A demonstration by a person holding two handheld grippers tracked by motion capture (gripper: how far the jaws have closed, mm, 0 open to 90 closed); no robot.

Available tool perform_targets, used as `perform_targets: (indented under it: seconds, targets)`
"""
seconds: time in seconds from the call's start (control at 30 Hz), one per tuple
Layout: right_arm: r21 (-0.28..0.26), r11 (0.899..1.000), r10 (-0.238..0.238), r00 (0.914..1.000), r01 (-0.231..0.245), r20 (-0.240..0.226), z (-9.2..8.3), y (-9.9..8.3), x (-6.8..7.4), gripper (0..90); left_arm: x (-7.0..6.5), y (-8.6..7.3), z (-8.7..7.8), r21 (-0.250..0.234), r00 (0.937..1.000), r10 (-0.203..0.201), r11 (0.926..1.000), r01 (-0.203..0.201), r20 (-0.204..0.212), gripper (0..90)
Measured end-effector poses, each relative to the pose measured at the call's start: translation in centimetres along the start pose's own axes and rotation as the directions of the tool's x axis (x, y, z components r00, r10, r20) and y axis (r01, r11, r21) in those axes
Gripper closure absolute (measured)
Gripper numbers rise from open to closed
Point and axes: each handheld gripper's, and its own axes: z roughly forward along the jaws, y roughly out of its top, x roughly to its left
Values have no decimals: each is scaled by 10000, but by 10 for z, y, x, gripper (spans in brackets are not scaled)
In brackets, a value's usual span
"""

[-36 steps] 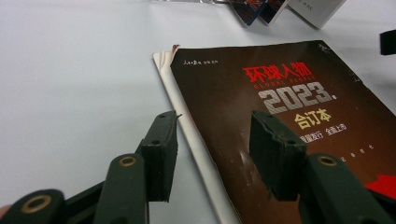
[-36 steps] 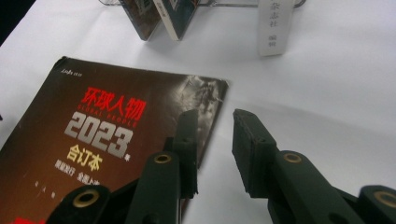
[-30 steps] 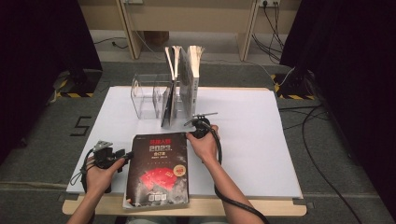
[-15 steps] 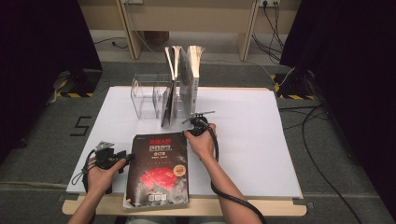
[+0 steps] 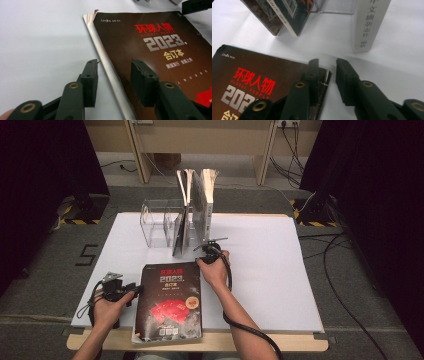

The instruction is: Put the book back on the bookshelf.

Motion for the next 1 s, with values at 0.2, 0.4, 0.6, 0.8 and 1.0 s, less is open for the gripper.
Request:
perform_targets:
  seconds: [0.2, 0.4, 0.6, 0.8, 1.0]
  targets:
    - [-208, 9998, -31, 10000, 33, 80, 1, 4, 3, 794, 0, -1, 0, 98, 10000, 9, 10000, -9, -38, 595]
    - [-234, 9997, -28, 10000, 29, 71, 6, 6, 4, 779, 1, -1, 0, 96, 10000, -11, 10000, 11, -20, 605]
    - [-49, 10000, -18, 9999, 19, 156, 10, 5, 3, 820, 1, -1, 0, 126, 10000, 67, 9999, -67, -51, 618]
    - [132, 9996, 236, 9997, -235, -15, 9, 6, 3, 852, 0, -1, 0, 161, 9999, 139, 9998, -138, -70, 632]
    - [374, 9990, 262, 9996, -258, -89, 8, 8, 0, 860, 1, 0, 1, 170, 9999, 124, 9998, -124, -47, 640]
